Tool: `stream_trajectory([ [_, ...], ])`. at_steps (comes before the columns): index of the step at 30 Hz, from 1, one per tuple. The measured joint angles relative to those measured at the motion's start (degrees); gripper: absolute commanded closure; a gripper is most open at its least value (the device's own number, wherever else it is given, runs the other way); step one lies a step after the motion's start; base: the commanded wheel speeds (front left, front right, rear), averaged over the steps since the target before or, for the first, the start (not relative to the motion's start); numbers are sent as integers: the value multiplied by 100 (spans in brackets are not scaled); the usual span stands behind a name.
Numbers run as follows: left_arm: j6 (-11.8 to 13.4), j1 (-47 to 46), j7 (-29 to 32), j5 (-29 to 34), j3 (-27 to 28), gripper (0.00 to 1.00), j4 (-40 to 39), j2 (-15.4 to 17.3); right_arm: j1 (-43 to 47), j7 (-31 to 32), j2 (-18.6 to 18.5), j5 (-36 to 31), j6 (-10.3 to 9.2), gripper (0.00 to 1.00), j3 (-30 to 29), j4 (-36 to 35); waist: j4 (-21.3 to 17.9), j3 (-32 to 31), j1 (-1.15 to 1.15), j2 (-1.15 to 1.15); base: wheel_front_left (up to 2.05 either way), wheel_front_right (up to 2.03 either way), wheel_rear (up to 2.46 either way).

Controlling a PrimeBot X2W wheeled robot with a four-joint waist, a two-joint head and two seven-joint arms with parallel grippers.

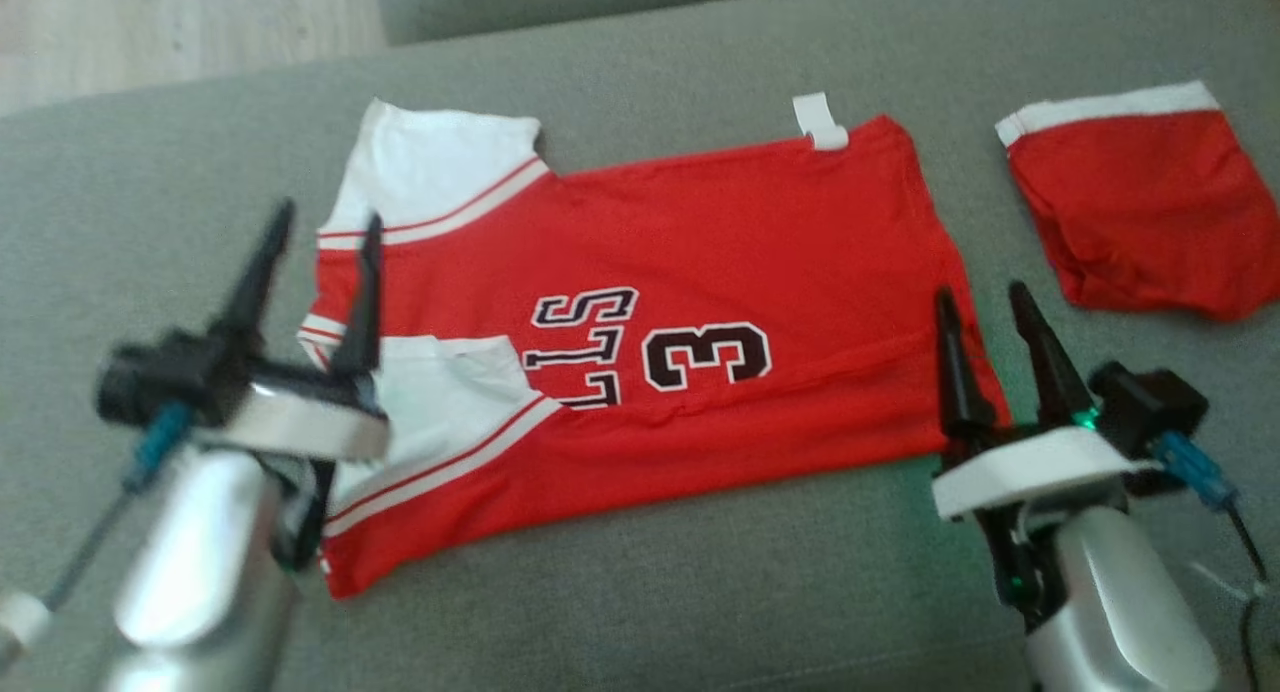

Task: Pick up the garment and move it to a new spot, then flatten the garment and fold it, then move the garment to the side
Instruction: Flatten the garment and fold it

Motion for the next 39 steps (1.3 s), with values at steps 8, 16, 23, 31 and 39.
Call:
stream_trajectory([
  [8, -311, -2252, 1315, 323, -554, 0, 1091, 1111, -613, -234, -7, 46, 0, 0, 129, -199, -360, 931, 1, 0, 0, 0, 0],
  [16, -355, -3334, 2493, -801, -1478, 0, 2059, 1699, -884, -286, -2, 120, 0, 0, 500, -335, -650, 1666, 2, 0, 0, 0, 0],
  [23, -355, -3800, 2638, -1350, -1817, 0, 2552, 1998, -1021, -301, -3, 452, 0, 0, 726, -437, -957, 2053, 0, 0, 0, 0, 0],
  [31, -355, -4355, 2835, -1746, -2075, 0, 2800, 2186, -1054, -301, -3, 571, 0, 0, 760, -592, -1229, 2366, -1, 0, 0, 0, 0],
  [39, -355, -4482, 2925, -2297, -2610, 100, 2676, 2181, -1054, -301, -2, 552, 0, 0, 582, -569, -1216, 2379, -1, 0, 0, 0, 0],
])
